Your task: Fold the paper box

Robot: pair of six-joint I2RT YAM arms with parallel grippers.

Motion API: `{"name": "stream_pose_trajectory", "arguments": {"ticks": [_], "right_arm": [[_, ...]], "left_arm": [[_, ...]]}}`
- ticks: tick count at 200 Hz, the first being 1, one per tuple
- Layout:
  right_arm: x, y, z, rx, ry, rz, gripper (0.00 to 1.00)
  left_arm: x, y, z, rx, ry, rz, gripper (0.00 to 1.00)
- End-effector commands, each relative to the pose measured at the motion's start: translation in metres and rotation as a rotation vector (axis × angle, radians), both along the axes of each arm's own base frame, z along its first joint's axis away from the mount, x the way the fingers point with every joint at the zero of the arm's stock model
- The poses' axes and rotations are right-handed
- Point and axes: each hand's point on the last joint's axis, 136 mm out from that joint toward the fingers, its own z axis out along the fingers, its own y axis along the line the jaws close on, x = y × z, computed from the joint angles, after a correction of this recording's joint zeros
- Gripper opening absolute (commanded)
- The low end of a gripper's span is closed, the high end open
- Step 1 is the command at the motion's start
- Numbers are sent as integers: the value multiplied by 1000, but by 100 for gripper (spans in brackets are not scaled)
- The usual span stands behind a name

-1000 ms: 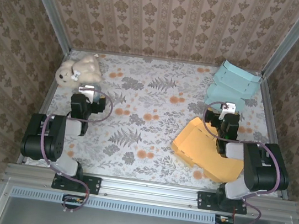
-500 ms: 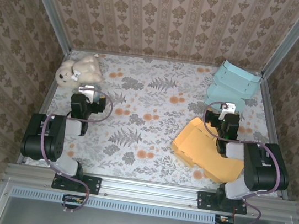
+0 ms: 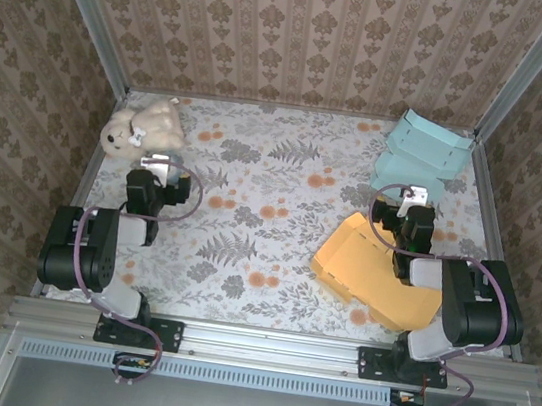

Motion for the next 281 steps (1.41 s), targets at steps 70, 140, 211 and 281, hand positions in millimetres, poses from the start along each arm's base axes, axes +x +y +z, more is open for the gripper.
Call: {"name": "stream_pose_trajectory", "arguments": {"ticks": [70,140,211,281], "right_arm": [[-10,-21,36,-23,35,-183,100],[-72,-30,82,231,194,-445,100],[-141,61,42,319,252,-214,100],[-175,97,-26,365,465,-46,100]], "left_arm": [[-11,11,44,88,-60,156,100],[-26,1,105,-265,-62,245,100],[-90,-80,76,-496,115,175,100],[-126,-140,65,-427,187,-28,100]]}}
